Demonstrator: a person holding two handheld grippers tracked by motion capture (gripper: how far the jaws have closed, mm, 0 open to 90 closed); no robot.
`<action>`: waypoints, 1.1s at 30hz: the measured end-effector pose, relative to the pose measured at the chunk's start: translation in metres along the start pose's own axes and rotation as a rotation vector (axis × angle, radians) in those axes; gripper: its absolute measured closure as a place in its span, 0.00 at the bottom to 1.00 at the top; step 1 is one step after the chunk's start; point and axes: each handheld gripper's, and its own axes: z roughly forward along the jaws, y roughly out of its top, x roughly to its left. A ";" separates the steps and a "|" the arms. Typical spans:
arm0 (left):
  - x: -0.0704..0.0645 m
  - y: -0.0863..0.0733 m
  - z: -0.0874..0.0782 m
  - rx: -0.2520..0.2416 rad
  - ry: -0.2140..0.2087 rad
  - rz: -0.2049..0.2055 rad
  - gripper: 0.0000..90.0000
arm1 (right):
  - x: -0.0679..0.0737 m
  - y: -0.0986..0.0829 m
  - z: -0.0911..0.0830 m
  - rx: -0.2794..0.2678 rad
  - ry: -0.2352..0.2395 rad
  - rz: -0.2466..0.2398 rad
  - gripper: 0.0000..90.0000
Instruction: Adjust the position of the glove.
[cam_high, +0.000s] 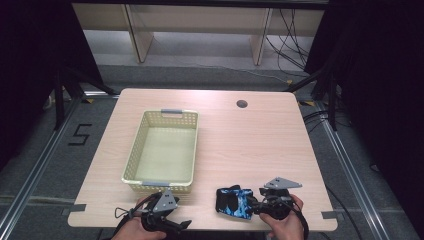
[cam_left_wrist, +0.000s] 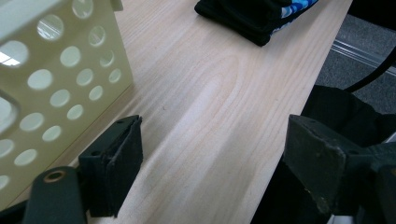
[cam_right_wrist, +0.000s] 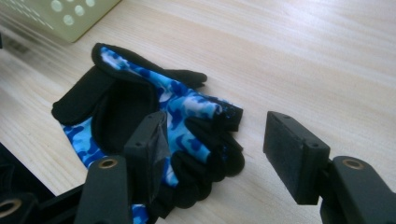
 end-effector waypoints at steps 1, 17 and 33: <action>-0.001 0.000 0.000 -0.005 -0.015 -0.010 0.21 | -0.001 -0.001 0.001 0.015 -0.002 0.022 0.45; -0.002 0.000 0.002 0.006 -0.010 -0.005 0.21 | -0.008 -0.004 0.025 0.109 0.049 -0.079 0.64; -0.005 0.014 0.024 0.004 -0.132 -0.144 0.34 | -0.010 -0.003 0.028 0.115 0.173 -0.145 0.89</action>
